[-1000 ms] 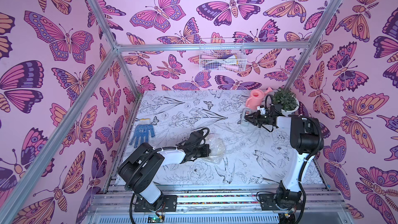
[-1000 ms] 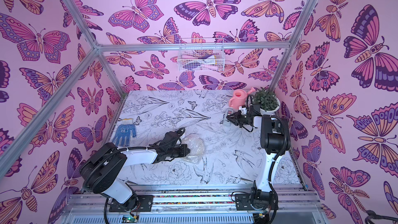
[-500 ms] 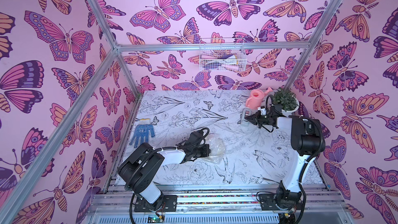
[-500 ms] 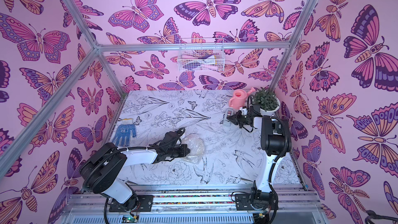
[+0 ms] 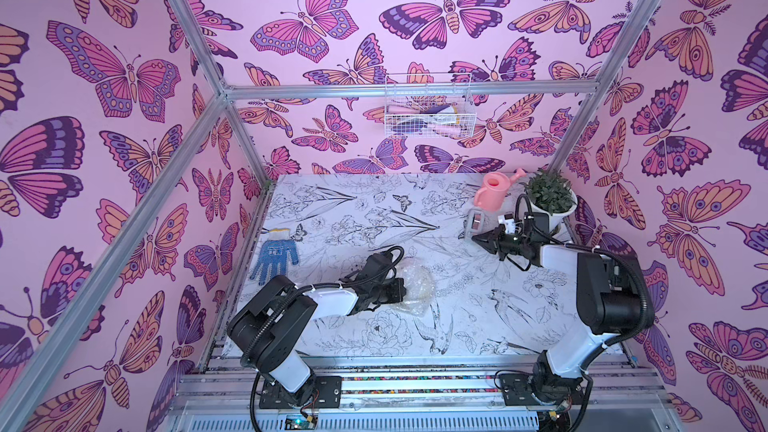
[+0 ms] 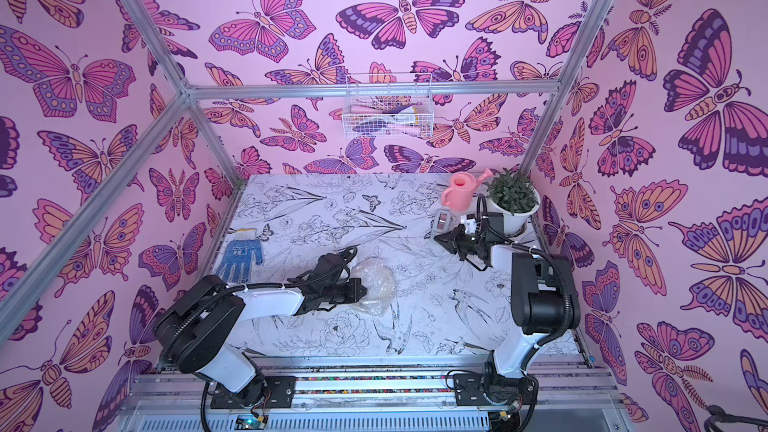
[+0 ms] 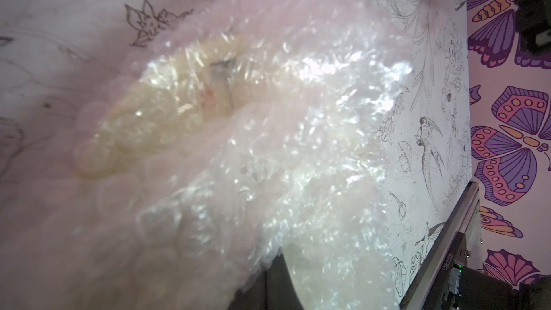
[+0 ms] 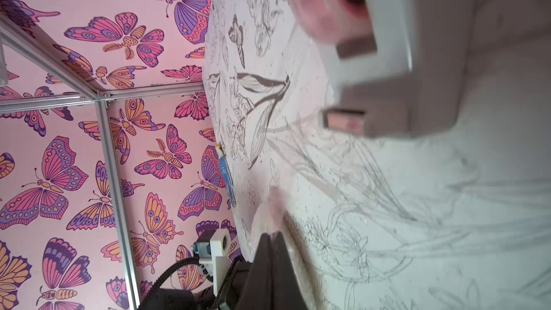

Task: Wrap dinner plates in bubble wrap
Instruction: Pull the tape from the tape cutter.

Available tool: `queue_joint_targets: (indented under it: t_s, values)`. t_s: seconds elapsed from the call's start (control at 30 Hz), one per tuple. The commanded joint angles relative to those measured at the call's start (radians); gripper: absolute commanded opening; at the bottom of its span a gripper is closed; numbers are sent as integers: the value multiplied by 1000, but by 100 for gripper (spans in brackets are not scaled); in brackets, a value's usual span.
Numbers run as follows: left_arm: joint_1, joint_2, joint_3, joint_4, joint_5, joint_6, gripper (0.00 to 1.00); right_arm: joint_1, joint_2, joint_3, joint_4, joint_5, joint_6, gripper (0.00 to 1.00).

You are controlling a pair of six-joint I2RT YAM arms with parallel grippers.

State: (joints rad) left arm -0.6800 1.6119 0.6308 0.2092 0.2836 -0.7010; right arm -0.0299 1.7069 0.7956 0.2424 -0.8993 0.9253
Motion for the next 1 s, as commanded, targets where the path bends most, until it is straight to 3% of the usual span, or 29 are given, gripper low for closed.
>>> queue_joint_targets:
  t_s: [0.0, 0.2, 0.33, 0.5, 0.67, 0.8, 0.9, 0.97]
  values:
    - [2, 41, -55, -200, -41, -4, 0, 35, -77, -116, 95, -17, 71, 0]
    - [0, 35, -69, -200, -43, -5, 0, 54, -182, -252, 68, 25, 37, 0]
    - [-2, 46, -65, -197, -40, -8, 0, 58, -142, -285, 106, 37, 22, 0]
    - [-3, 52, -61, -195, -38, -6, 0, 62, 10, -288, 237, -11, 59, 0]
    - [-5, 51, -62, -196, -41, -8, 0, 73, 34, -305, 191, 4, 16, 0]
    - [-5, 54, -61, -195, -42, -9, 0, 102, -23, -343, 152, 6, 23, 22]
    - [-8, 67, -52, -194, -37, -9, 0, 133, -116, -360, 104, 12, 43, 30]
    - [-10, 72, -45, -194, -36, -10, 0, 136, -207, -360, 34, 39, 32, 31]
